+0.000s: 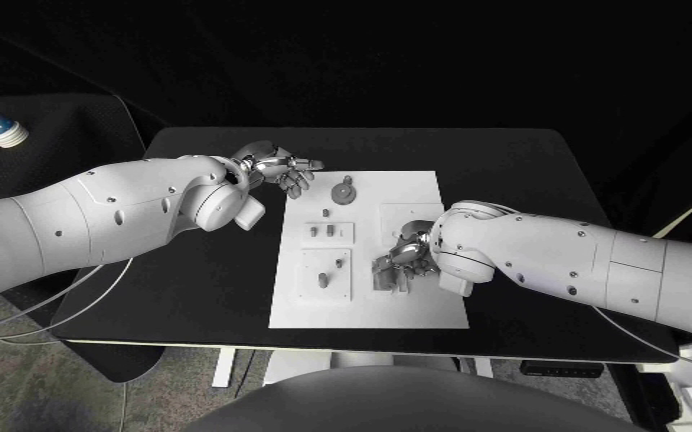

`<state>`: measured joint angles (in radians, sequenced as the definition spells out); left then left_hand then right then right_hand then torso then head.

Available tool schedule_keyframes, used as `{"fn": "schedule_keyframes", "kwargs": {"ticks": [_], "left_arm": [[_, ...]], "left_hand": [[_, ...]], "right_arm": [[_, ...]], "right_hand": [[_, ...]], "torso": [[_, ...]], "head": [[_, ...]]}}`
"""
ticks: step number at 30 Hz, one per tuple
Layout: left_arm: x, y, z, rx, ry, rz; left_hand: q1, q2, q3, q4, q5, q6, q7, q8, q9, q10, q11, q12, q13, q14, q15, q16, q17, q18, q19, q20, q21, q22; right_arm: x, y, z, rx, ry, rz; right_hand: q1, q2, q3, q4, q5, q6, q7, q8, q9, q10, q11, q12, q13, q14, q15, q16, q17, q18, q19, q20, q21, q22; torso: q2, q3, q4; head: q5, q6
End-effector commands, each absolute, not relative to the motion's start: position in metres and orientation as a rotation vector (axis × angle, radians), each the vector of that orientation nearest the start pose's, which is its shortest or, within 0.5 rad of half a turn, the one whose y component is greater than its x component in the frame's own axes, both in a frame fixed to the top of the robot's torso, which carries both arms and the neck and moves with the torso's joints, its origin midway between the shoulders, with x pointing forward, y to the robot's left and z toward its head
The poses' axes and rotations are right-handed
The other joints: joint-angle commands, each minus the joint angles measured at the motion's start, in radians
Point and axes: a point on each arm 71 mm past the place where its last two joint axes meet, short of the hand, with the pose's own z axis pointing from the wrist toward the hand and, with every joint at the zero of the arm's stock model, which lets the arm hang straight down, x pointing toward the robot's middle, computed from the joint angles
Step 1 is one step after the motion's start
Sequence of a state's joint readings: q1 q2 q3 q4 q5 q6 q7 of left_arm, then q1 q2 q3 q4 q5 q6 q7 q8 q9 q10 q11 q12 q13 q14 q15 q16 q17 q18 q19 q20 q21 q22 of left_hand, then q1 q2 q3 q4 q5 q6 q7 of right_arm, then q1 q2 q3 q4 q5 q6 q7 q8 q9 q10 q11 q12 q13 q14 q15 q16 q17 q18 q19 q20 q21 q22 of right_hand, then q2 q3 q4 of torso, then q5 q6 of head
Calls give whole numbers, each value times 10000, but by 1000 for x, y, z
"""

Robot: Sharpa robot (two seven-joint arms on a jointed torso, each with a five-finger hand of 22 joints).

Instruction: Assemble the parts on the task board

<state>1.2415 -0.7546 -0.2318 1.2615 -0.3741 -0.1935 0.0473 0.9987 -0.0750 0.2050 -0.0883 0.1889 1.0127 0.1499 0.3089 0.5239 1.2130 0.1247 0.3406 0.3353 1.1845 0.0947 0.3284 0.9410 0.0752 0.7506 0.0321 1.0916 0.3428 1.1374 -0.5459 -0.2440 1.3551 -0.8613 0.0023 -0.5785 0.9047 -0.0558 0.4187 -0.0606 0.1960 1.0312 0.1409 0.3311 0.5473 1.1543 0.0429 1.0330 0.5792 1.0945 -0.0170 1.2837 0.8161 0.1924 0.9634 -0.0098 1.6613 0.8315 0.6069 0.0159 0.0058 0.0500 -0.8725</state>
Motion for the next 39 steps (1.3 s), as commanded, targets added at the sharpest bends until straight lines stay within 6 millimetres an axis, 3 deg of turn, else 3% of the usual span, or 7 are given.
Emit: {"fn": "schedule_keyframes", "kwargs": {"ticks": [1, 21, 33, 39], "left_arm": [[509, 241, -256, -8631, 19451, -10224], [510, 241, -256, -8633, 19488, -10212], [510, 241, -256, -8652, 19515, -10179], [510, 242, -256, -8659, 19514, -10154]], "left_hand": [[-13, -81, -1, 75, -32, -87, 6, 39, -13, -84, -16, -46, 1, -73, 32, -69, 12, 141, -62, 3, -65, -8], [-17, -88, 3, 82, -32, -93, 7, 39, -15, -90, -15, -48, 1, -78, 33, -72, 13, 140, -66, 3, -66, -8], [-17, -93, 5, 84, -32, -96, 7, 38, -16, -93, -14, -50, 1, -82, 34, -74, 13, 140, -68, 3, -67, -8], [-17, -96, 7, 85, -32, -98, 7, 38, -16, -96, -14, -51, 1, -84, 34, -75, 13, 139, -70, 3, -68, -8]], "right_arm": [[439, -125, -333, 2842, 25661, 3849], [440, -121, -333, 2453, 25538, 3850], [437, -121, -332, 2253, 25446, 3961], [437, -127, -330, 2148, 25034, 3894]], "right_hand": [[-219, -61, 20, 117, 32, 13, 54, -34, -56, 3, 28, -11, -21, -11, 25, 60, -2, 694, 20, -71, 1218, 15], [-873, -493, 88, 412, 28, -20, 58, -62, -127, -32, 32, 7, -61, -39, 27, 87, -7, 694, 24, -57, 1196, 45], [-922, -581, 100, 419, 29, -43, 61, -75, -140, -55, 35, 2, -68, -54, 28, 85, -9, 694, 17, -58, 1189, 47], [-1070, -808, 134, 461, 29, -89, 67, -97, -171, -101, 46, -3, -84, -86, 32, 85, -13, 694, 2, -60, 1169, 48]], "torso": [[2, -2, 0], [1, 4, -1], [5, 6, -3], [9, 9, -6]], "head": [[-8, -1], [-13, -1], [-5, -1], [6, -1]]}}
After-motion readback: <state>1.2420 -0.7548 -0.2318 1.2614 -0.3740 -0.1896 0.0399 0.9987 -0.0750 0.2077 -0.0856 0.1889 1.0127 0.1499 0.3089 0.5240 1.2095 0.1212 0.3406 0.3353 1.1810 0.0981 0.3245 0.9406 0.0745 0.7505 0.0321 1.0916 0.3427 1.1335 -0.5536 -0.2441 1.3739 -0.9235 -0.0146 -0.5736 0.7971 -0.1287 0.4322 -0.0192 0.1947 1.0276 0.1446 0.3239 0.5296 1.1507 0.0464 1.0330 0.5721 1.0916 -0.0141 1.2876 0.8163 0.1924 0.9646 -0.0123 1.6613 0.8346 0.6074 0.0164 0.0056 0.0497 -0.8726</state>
